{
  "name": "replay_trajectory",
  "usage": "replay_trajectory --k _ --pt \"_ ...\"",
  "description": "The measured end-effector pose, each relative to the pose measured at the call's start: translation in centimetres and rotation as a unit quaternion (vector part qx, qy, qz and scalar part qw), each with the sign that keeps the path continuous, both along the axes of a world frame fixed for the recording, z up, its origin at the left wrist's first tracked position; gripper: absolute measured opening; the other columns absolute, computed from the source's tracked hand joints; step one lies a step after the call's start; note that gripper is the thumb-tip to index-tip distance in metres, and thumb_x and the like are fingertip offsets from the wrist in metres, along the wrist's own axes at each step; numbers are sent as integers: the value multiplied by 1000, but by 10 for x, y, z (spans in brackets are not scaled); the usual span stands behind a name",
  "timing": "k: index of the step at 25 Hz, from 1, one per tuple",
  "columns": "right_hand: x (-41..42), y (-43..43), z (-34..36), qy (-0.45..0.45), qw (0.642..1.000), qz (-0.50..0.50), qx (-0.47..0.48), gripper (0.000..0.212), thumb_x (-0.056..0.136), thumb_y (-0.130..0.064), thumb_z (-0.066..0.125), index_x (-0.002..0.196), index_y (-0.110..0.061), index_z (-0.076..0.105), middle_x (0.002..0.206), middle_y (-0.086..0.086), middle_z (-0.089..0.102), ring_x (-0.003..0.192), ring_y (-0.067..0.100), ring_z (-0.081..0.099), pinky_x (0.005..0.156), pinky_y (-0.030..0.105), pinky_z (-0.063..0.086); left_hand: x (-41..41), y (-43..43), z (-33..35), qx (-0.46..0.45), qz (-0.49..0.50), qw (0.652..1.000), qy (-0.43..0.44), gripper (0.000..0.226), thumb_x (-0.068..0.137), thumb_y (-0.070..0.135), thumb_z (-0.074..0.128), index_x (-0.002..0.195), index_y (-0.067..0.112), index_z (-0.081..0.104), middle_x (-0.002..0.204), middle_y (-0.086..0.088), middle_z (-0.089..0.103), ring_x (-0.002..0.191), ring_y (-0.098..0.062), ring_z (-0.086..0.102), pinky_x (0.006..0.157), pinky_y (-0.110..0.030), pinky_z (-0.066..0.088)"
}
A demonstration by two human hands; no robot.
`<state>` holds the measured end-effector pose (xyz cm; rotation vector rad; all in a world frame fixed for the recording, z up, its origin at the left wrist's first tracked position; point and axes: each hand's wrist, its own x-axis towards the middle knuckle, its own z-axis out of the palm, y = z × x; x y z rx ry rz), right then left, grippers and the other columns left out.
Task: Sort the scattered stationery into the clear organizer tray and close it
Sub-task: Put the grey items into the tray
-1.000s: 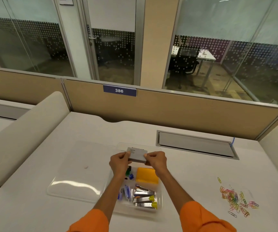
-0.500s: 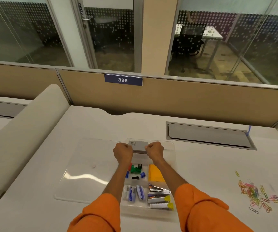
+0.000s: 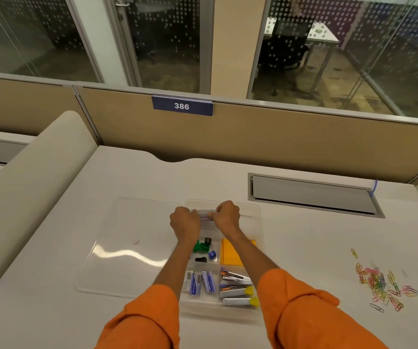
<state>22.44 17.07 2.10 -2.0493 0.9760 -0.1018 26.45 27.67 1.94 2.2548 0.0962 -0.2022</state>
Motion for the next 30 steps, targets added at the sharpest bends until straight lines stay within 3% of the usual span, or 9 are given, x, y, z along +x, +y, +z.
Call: replay_trajectory --k 2,4,7,9,13,18,23,27,30 --pt "0 3 -3 20 998 40 -40 51 78 -8 73 52 -18 31 57 -4 34 54 12 38 43 21 20 0 -1 -1 2 -2 1000 0 43 89 14 63 50 11 45 47 0 44 43 -10 40 41 -22 26" --pt "-2 4 -9 34 992 79 -96 47 81 -3 66 54 -18 30 65 1 41 65 16 45 43 20 17 1 -1 -3 6 -8 1000 -2 45 89 14 63 49 11 45 48 0 45 44 -11 42 42 -23 27" --pt "-6 2 -13 49 984 112 -131 23 83 -4 64 66 -10 51 73 6 51 69 17 50 45 20 23 0 -1 -4 20 -24 1000 0 34 91 15 64 59 4 61 58 -8 60 53 -17 54 49 -23 35" --pt "-7 2 -11 56 981 122 -138 6 83 -5 66 78 -3 62 79 11 59 75 21 58 53 22 37 -2 0 -5 27 -47 999 0 26 92 11 62 70 -1 67 71 -15 67 63 -21 61 48 -23 35" --pt "-11 2 -11 61 978 131 -150 21 83 -13 70 101 -2 66 105 16 66 94 28 65 77 31 53 -5 1 -8 42 -88 995 -6 17 93 6 56 92 -1 71 92 -16 70 74 -19 60 59 -21 45" --pt "-14 -2 -14 67 975 145 -151 22 85 -12 67 104 -2 66 111 19 65 98 28 64 80 30 52 -8 3 -11 7 -114 993 -10 17 94 8 56 99 0 69 107 -18 69 90 -25 66 72 -25 54" --pt "-18 -4 -17 58 976 150 -148 23 89 -11 63 108 1 63 116 19 61 104 28 60 83 30 48 -4 9 -13 0 -136 990 -30 12 93 6 55 94 -2 65 104 -17 67 88 -22 64 58 -12 39" --pt "-22 -8 -19 26 979 149 -134 26 89 -12 64 113 -2 62 119 16 61 106 26 57 84 25 44 -3 11 -10 11 -168 983 -69 10 93 5 55 93 5 65 104 -19 67 83 -18 60 67 -18 44" --pt "-29 -13 -11 -8 977 152 -148 33 90 -20 64 119 -5 61 121 14 60 111 26 54 90 29 44 -8 7 -5 26 -201 972 -119 20 95 13 56 110 5 68 122 -14 64 99 -24 64 83 -25 49"
